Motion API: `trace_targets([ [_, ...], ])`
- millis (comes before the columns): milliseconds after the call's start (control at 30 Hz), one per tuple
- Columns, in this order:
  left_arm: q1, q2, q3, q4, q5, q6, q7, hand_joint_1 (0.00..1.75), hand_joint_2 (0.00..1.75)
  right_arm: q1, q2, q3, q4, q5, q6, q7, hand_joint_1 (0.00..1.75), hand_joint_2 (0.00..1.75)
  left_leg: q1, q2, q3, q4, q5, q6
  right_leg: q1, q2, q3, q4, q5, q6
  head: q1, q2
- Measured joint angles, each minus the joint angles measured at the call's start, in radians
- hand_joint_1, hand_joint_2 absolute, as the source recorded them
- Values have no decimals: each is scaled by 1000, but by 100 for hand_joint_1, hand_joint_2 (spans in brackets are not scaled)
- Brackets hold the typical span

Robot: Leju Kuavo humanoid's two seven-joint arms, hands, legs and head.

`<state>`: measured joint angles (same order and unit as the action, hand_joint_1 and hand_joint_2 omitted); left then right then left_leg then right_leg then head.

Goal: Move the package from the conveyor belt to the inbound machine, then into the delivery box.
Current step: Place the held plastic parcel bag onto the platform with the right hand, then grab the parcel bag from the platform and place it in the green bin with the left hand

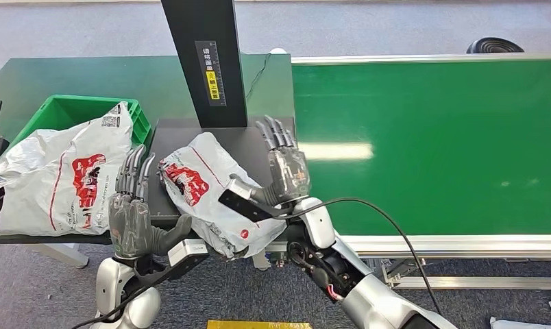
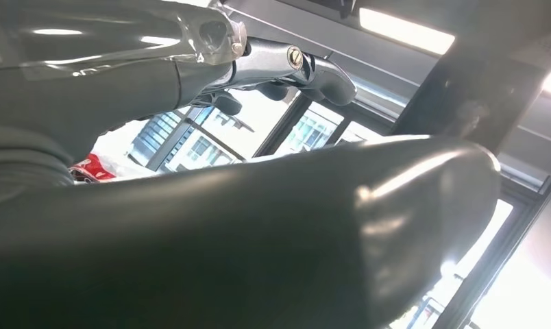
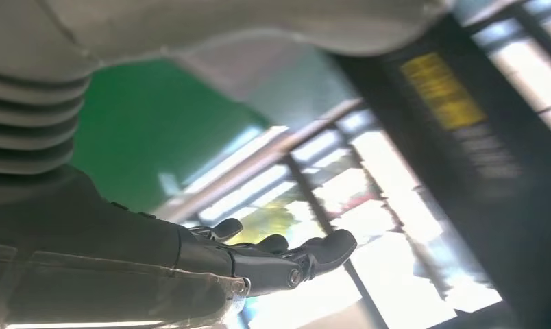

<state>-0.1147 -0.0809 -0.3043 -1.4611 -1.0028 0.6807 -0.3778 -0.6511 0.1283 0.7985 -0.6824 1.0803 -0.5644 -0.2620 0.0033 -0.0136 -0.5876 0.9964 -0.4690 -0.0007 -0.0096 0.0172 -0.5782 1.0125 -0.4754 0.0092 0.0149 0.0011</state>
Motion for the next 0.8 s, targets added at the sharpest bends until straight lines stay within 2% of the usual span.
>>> trace_targets([
  [100,-15,0,-11,19,-14,-23,13,0,0,-26,-22,-63,75,-7,5,72,0,0,0,-2,0,0,0,0,-1,-1,1,0,0,0,0,0],
  [233,-48,0,-42,83,-45,-99,51,0,0,-54,-67,-146,165,2,6,152,0,0,-1,-2,0,1,0,0,-2,-1,1,0,1,1,0,0],
  [300,-68,-1,-64,127,-73,-121,65,0,0,-58,-94,-185,196,13,0,170,0,0,-1,-3,0,1,0,0,-2,-1,1,0,1,1,0,0],
  [467,-137,-13,-123,277,-100,-130,74,0,0,-59,-137,-272,237,38,-33,158,0,0,-2,-2,0,1,0,0,-2,-1,0,0,1,1,0,0],
  [800,-249,-45,-171,597,-97,-120,107,0,0,-59,-153,-368,244,76,-64,129,0,0,-2,-2,0,1,0,0,-2,-1,0,0,1,1,0,0],
])
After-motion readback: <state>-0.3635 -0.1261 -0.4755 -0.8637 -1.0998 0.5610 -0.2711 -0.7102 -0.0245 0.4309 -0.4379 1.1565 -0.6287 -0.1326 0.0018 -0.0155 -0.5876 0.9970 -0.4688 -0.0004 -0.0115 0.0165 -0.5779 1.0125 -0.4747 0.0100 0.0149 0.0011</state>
